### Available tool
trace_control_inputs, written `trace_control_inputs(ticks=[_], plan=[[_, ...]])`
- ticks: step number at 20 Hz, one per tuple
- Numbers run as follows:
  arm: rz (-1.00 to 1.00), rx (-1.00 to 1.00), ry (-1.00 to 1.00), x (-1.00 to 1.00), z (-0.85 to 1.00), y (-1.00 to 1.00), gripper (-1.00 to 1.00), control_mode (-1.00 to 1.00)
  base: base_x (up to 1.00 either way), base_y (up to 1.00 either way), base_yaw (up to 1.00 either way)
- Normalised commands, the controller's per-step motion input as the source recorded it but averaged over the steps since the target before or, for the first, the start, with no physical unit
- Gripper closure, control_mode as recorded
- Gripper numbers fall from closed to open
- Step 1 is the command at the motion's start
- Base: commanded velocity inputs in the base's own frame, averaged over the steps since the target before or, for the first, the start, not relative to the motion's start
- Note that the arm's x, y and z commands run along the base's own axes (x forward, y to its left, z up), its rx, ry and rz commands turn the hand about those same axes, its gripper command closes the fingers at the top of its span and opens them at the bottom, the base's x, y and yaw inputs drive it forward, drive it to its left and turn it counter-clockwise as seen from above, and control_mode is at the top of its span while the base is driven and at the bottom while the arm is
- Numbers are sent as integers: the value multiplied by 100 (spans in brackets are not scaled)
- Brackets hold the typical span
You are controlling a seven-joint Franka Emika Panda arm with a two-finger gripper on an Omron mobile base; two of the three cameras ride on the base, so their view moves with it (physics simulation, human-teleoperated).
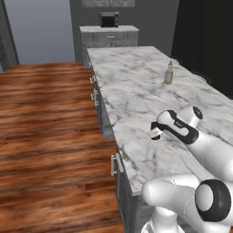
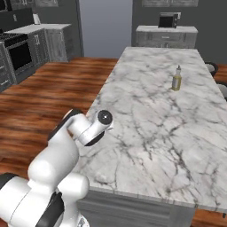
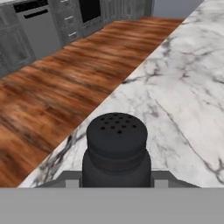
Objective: Move the syrup bottle and shaker from the cabinet to the dining counter.
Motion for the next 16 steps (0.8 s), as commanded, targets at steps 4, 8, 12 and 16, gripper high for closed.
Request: trace_control_inputs(ticks=[4,8,12,16], plan=[[0,1,-8,0,-24,0,100,-100,0,0,0],[0,0,-6,1,-27,0,100,-100,0,0,0],[0,0,-9,0,-26,0,100,-100,0,0,0],[0,1,-11,0,-19,0,100,-100,0,0,0]])
